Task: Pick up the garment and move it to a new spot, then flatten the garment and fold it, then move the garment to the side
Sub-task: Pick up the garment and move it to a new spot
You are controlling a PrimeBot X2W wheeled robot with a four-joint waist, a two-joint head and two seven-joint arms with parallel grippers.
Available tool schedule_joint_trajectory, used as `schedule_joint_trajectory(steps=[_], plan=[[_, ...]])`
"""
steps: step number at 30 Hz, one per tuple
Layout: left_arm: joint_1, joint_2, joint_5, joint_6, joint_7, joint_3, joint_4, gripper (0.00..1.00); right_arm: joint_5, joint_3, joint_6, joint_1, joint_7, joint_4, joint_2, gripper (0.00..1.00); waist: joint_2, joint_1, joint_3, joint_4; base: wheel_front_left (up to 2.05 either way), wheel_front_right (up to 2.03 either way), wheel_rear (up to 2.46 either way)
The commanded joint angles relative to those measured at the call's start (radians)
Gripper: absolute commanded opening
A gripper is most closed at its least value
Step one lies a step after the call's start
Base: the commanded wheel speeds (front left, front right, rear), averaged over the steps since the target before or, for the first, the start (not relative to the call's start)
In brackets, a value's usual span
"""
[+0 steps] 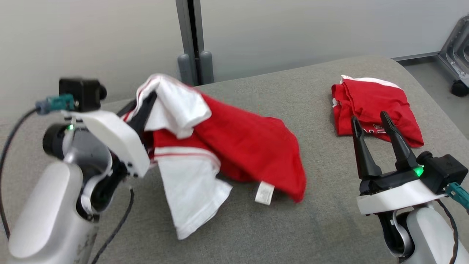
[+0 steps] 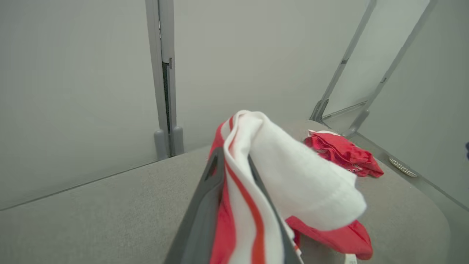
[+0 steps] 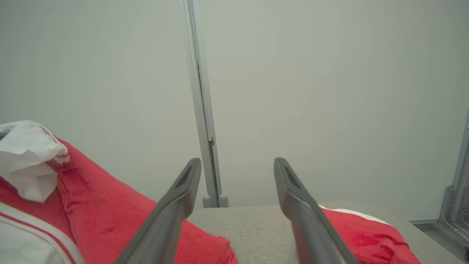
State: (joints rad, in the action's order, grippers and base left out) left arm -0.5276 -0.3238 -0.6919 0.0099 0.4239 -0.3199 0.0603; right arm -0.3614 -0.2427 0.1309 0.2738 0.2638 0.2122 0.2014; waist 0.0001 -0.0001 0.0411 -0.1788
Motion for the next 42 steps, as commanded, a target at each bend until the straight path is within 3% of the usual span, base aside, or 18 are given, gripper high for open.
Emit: schedule_joint_trajectory(steps=[1, 6, 7, 8, 9, 11, 16, 20, 26, 34, 42], plan=[[0.061, -0.001, -0.006, -0.004, -0.038, 0.004, 0.04, 0.0, -0.003, -0.002, 0.0, -0.008, 0.001, 0.003, 0.002, 1.0, -0.0001, 0.0001, 0.003, -0.004, 0.0, 0.0, 0.0], [0.192, 0.005, 0.057, -0.012, -0.228, -0.002, 0.216, 0.0, -0.009, -0.005, 0.0, -0.014, 0.001, 0.012, 0.011, 1.0, -0.0001, 0.0001, 0.008, -0.002, 0.0, 0.0, 0.0], [0.205, 0.002, 0.079, -0.016, -0.267, -0.009, 0.257, 0.11, -0.009, -0.008, 0.0, -0.014, 0.001, 0.014, 0.014, 1.0, -0.0001, 0.0001, 0.008, 0.001, 0.0, 0.0, 0.0], [0.213, 0.005, 0.092, -0.022, -0.305, -0.017, 0.297, 0.44, -0.007, -0.01, 0.0, -0.015, 0.001, 0.016, 0.016, 1.0, -0.0001, 0.0001, 0.008, 0.005, 0.0, 0.0, 0.0], [0.218, 0.015, 0.102, -0.027, -0.337, -0.024, 0.331, 0.94, -0.008, -0.012, 0.0, -0.014, 0.001, 0.018, 0.019, 1.0, -0.0001, 0.0001, 0.007, 0.008, 0.0, 0.0, 0.0], [0.217, 0.019, 0.113, -0.032, -0.372, -0.027, 0.361, 1.0, -0.008, -0.015, 0.0, -0.013, 0.001, 0.02, 0.022, 1.0, -0.0001, 0.0001, 0.006, 0.012, 0.0, 0.0, 0.0], [0.183, 0.037, 0.136, -0.059, -0.492, -0.038, 0.454, 1.0, -0.008, -0.024, 0.0, -0.022, 0.001, 0.029, 0.03, 1.0, -0.0001, 0.0001, -0.008, 0.037, 0.0, 0.0, 0.0], [0.185, 0.024, 0.159, -0.048, -0.555, -0.034, 0.451, 1.0, -0.006, -0.026, 0.0, -0.03, 0.001, 0.034, 0.033, 1.0, -0.0001, 0.0001, -0.027, 0.05, 0.0, 0.0, 0.0], [0.261, 0.0, 0.151, 0.034, -0.632, 0.031, 0.351, 1.0, -0.011, -0.006, 0.0, -0.059, 0.001, 0.031, 0.026, 1.0, -0.0001, 0.0001, -0.048, 0.063, 0.0, 0.0, 0.0], [0.454, 0.016, 0.181, 0.154, -0.681, 0.09, 0.145, 1.0, -0.008, 0.043, 0.0, -0.137, 0.001, 0.027, 0.009, 1.0, -0.0001, 0.0001, -0.059, 0.085, 0.0, 0.0, 0.0], [0.583, 0.058, 0.211, 0.202, -0.688, 0.085, 0.009, 1.0, -0.002, 0.056, 0.0, -0.169, 0.001, 0.026, 0.0, 1.0, -0.0001, 0.0001, -0.061, 0.106, 0.0, 0.0, 0.0]])
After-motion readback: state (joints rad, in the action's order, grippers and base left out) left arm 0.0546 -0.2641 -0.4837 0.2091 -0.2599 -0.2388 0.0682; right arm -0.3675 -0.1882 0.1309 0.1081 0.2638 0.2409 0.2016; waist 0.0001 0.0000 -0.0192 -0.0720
